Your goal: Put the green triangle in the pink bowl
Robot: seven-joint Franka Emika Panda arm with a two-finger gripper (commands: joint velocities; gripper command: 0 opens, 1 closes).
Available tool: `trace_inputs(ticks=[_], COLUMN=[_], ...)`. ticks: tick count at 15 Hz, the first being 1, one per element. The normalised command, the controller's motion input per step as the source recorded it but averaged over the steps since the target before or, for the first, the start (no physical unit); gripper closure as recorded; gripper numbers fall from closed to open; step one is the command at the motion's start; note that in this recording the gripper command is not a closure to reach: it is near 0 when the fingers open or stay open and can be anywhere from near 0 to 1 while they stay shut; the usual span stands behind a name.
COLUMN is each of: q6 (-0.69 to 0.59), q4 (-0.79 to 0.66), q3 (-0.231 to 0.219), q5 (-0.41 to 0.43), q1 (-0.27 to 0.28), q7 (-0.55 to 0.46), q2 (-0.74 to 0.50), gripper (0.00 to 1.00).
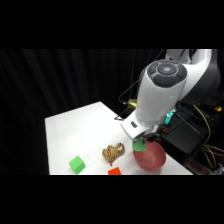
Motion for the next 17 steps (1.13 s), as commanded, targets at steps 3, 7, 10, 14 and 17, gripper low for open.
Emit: trace_inputs(ticks=[3, 7, 10, 14, 17], q6=[0.11, 0.08, 0.09, 0.10, 0.14], q4=[-0.11, -0.11, -0.12, -0.13, -0.16], q3=[0.021, 0.021, 0.020, 0.016, 0.002], q5=[0.097, 0.123, 0.117, 0.114, 0.083], q1=[-0.015, -0.024, -0.023, -0.027, -0.029], q7=[-0.18, -0.17, -0.16, -0.16, -0.12], q2=[-0.16, -0.18, -0.18, -0.18, -0.21], gripper=[0.00, 0.00, 0.00, 0.00, 0.00])
